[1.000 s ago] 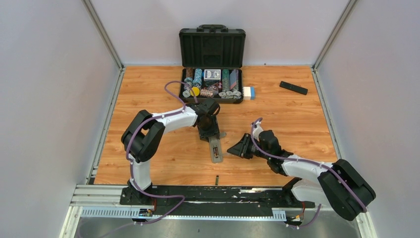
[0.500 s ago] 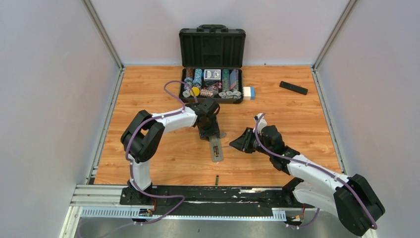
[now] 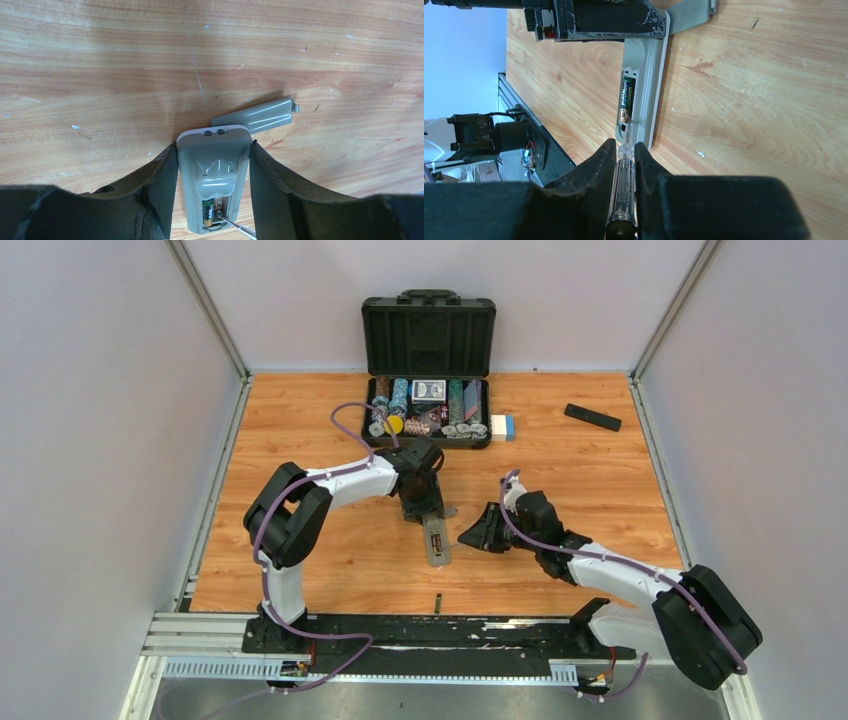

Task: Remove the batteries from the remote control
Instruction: Unload the battery from the remote control.

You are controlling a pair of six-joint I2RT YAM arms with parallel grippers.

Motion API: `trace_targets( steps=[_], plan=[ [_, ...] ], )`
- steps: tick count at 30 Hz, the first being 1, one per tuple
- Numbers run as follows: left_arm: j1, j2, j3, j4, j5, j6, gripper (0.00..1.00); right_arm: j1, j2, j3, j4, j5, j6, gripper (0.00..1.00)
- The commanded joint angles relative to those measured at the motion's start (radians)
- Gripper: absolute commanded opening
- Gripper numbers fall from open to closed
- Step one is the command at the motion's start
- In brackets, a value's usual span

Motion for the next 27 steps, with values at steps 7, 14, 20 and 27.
trace_targets(
  steps=[7, 14, 20, 27],
  plan=[
    [0.006, 0.114, -0.062, 0.041, -0.150, 0.018, 0.07, 0.004, 0.030, 0.003, 0.063, -0.015, -0.029, 0.00],
    [-0.005, 0.125, -0.069, 0.059, -0.129, 0.007, 0.07, 0.012, 0.142, -0.058, 0.260, -0.042, 0.070, 0.00],
    [-0.006, 0.129, -0.073, 0.065, -0.115, 0.013, 0.07, -0.002, 0.122, -0.071, 0.259, -0.097, 0.122, 0.00],
    [-0.006, 0.130, -0.073, 0.068, -0.111, 0.014, 0.07, -0.012, 0.175, -0.122, 0.385, -0.085, 0.237, 0.00]
  ],
)
